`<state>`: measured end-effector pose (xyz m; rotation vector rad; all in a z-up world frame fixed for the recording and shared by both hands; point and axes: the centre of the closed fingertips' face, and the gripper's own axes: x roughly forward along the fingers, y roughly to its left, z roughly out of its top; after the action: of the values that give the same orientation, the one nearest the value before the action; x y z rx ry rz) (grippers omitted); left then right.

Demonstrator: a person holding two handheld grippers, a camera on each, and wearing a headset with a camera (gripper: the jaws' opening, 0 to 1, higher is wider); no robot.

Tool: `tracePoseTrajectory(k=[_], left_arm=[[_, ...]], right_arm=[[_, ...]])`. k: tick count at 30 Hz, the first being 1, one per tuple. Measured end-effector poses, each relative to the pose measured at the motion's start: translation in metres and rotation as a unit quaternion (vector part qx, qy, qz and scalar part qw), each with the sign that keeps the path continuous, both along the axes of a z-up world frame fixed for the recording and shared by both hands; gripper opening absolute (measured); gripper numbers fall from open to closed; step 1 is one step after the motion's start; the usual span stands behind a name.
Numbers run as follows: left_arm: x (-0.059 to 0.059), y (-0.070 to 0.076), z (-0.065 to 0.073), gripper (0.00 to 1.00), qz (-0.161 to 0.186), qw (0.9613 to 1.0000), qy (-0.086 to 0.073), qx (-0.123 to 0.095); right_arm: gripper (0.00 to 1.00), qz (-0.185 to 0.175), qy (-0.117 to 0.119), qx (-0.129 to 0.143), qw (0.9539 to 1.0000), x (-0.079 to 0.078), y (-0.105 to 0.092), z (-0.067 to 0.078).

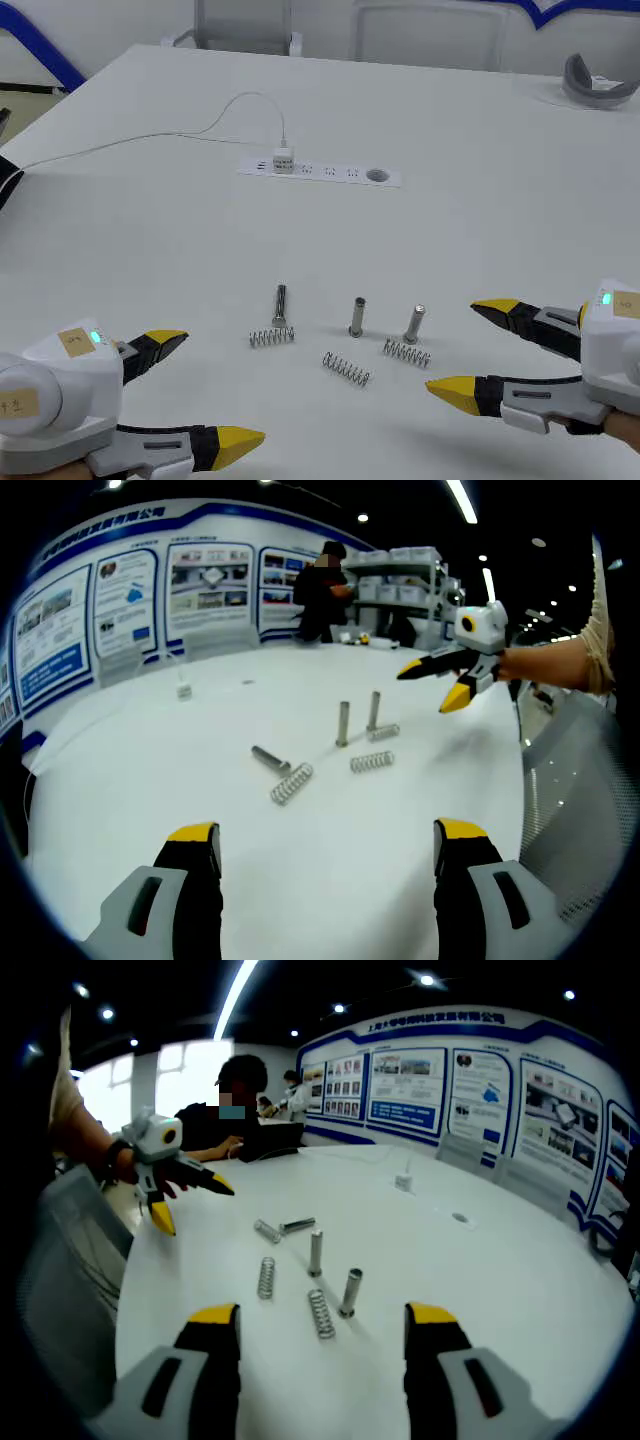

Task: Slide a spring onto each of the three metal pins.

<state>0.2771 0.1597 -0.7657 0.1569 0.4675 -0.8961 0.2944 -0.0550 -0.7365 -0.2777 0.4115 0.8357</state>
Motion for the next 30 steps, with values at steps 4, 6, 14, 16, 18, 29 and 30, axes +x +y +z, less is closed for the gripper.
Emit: tracePoseTrajectory(k=[4,6,14,16,18,29,30], left_arm=[[-0.002,-0.003,0.001,0.89,-0.009,0.9999,-0.004,-0.001],[-0.001,-0.004,0.003,0.89,-0.011,0.9999,-0.005,-0.004],[0.010,-0.007,0.012,0.88,-0.015,0.9998,-0.011,-0.012],[0.013,-0.009,0.014,0.88,-0.016,0.9997,-0.016,-0.013],[0.016,-0.010,0.017,0.88,-0.012,0.9996,-0.019,-0.016],[0.037,-0.021,0.031,0.74,0.003,0.9995,-0.019,-0.024],[0.041,-0.024,0.033,0.74,0.003,0.9995,-0.020,-0.024]], right_arm=[[0.68,-0.008,-0.007,0.005,0.9999,-0.007,0.000,0.005],[0.68,-0.009,-0.005,-0.004,0.9999,-0.010,-0.001,0.003],[0.68,-0.017,-0.014,-0.006,0.9997,-0.015,-0.005,0.012],[0.68,-0.020,-0.015,-0.007,0.9997,-0.015,-0.007,0.012],[0.68,-0.019,-0.017,-0.009,0.9996,-0.014,-0.008,0.012],[0.67,-0.036,-0.033,0.006,0.9988,-0.011,-0.008,0.021],[0.67,-0.036,-0.032,0.007,0.9988,-0.012,-0.008,0.020]])
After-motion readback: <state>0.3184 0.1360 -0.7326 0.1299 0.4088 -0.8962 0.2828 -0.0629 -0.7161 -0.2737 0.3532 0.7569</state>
